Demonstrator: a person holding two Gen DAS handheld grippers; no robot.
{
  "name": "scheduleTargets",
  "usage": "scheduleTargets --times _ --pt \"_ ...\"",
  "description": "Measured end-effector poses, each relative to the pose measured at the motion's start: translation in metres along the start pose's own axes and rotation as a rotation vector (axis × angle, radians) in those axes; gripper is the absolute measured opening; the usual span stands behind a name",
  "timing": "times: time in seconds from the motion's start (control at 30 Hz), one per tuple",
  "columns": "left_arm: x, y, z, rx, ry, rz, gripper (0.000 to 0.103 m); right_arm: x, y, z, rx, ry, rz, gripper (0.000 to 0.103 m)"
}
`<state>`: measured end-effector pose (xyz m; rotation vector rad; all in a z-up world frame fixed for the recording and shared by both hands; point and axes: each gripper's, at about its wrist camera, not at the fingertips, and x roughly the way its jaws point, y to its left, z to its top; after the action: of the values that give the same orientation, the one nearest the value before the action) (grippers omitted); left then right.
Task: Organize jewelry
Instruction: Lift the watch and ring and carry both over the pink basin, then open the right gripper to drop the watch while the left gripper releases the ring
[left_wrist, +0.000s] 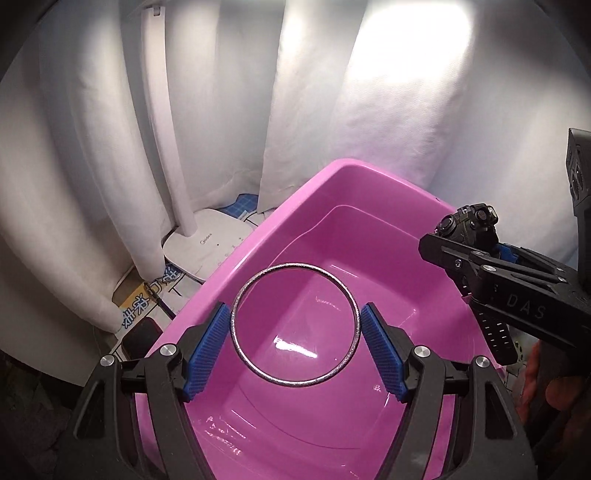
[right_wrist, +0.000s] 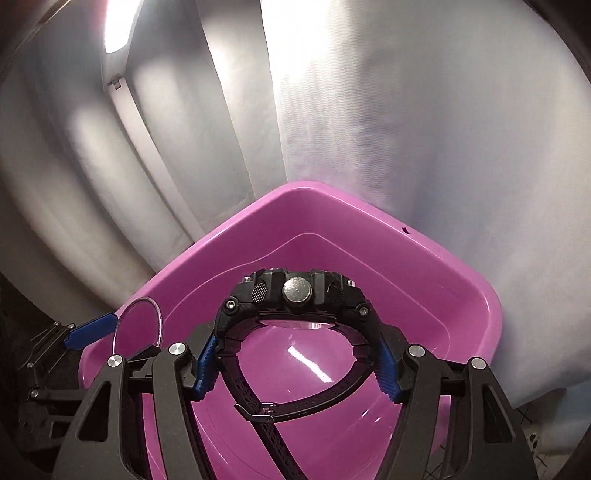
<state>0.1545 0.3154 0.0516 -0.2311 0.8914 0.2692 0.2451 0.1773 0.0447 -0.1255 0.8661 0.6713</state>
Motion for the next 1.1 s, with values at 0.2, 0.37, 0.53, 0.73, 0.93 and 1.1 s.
scheduleTargets --times 0.2,0.37,0.53,0.73,0.93,1.1 --pt "0.031 -0.001 0.008 0.011 0.113 -0.014 0.07 0.04 -0.01 0.004 0.034 0.142 -0.029 0.065" --pt "0.058 0.0 0.01 0.021 0.235 -0.052 0.07 0.058 -0.01 0.001 0.067 0.249 -0.042 0.065" --pt "0.068 -0.008 0.007 0.065 0.297 -0.073 0.071 0.069 -0.017 -0.005 0.107 0.313 -0.05 0.065" --pt "0.073 -0.01 0.004 0.076 0.334 -0.082 0.071 0.079 -0.017 -0.006 0.118 0.349 -0.066 0.065" --pt "0.077 -0.009 0.002 0.061 0.371 -0.093 0.071 0.086 -0.017 -0.006 0.117 0.372 -0.088 0.065" --pt "0.082 -0.007 0.002 0.052 0.391 -0.106 0.071 0.09 -0.02 -0.006 0.117 0.391 -0.105 0.065"
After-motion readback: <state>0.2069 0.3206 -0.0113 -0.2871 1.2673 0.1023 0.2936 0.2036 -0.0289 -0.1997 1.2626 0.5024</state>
